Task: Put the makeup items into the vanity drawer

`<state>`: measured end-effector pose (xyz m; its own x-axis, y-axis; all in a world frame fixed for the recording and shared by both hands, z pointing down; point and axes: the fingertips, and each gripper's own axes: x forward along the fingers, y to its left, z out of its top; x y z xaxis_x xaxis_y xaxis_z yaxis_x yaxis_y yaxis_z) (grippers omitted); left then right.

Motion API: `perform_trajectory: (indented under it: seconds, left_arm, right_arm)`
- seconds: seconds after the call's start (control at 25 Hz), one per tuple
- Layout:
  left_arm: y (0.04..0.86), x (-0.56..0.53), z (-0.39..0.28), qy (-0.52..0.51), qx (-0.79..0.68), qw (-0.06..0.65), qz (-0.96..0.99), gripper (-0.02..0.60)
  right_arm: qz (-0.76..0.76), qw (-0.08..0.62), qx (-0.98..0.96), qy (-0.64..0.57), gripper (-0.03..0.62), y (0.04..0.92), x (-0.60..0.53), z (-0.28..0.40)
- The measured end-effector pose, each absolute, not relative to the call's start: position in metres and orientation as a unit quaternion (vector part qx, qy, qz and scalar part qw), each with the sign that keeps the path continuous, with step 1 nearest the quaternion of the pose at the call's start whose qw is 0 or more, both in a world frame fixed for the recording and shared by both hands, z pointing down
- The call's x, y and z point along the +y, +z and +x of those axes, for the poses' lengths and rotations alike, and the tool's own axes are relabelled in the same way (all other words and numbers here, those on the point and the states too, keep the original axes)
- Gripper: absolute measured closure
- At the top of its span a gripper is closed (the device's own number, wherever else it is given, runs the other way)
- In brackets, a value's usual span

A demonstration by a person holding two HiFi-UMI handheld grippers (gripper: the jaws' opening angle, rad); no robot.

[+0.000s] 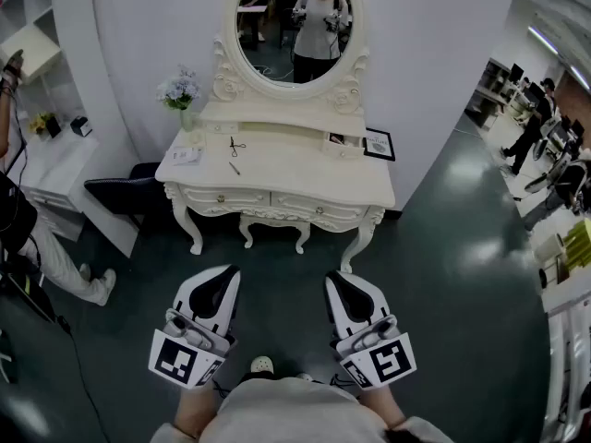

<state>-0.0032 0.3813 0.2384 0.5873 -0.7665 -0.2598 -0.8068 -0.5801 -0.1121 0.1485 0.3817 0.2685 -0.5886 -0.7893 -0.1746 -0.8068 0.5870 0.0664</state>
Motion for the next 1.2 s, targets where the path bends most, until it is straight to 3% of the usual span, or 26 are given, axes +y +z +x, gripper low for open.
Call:
perform_trajectory:
  seconds: [1.2]
  left_arm:
    - [0.244, 0.309, -0.064, 0.095, 0.445, 0.109, -0.884, 0.568]
  right_arm:
    - [-0.461, 0.091, 0.881, 0.054, 0.568, 0.271, 0.308, 0.097]
